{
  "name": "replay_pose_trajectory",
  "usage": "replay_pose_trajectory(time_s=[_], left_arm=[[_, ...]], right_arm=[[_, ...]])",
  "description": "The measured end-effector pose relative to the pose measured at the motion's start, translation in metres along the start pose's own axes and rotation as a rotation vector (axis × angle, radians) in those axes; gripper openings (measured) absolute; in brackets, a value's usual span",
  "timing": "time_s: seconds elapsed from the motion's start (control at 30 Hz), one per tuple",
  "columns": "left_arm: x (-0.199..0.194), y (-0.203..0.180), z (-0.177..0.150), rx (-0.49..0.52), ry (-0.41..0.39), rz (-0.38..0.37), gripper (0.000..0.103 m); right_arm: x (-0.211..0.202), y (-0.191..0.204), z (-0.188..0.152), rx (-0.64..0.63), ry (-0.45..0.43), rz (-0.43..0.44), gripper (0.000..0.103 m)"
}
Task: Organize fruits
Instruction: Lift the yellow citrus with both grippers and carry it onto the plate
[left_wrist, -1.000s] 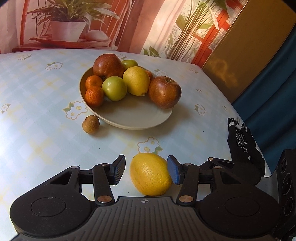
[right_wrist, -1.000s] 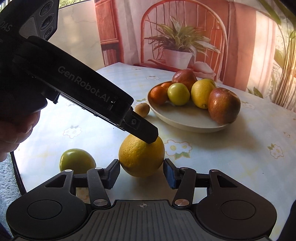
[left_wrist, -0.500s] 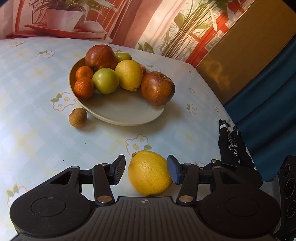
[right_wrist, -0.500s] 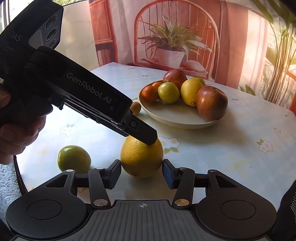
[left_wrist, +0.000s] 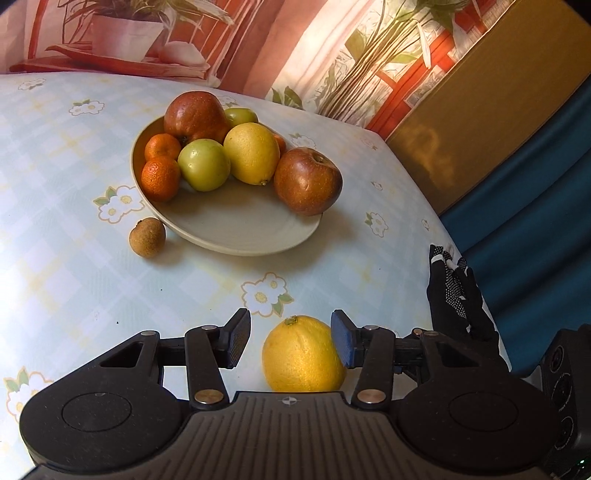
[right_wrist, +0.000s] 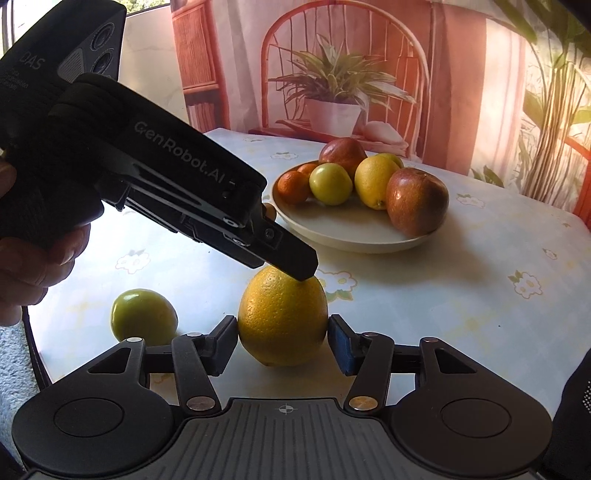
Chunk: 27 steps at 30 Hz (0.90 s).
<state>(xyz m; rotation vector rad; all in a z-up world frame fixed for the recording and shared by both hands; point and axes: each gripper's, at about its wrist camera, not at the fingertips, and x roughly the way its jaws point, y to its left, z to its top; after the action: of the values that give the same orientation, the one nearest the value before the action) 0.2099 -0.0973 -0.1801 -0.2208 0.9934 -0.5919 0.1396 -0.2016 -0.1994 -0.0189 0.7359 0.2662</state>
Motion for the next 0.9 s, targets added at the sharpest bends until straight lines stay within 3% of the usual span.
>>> replay_pose_trajectory(time_s=[0.33, 0.6, 0.9], left_arm=[[0.008, -0.011, -0.007, 0.054, 0.034, -0.055, 0.049], [0.008, -0.016, -0.009, 0.092, 0.018, -0.04, 0.049], [-0.009, -0.017, 0.024, 0.115, -0.078, -0.019, 0.049]], right_arm=[[-0.002, -0.002, -0.007, 0.03, 0.019, 0.011, 0.05], [0.0, -0.007, -0.011, 0.075, -0.001, 0.035, 0.049], [0.006, -0.016, 0.03, 0.032, -0.047, 0.034, 0.049]])
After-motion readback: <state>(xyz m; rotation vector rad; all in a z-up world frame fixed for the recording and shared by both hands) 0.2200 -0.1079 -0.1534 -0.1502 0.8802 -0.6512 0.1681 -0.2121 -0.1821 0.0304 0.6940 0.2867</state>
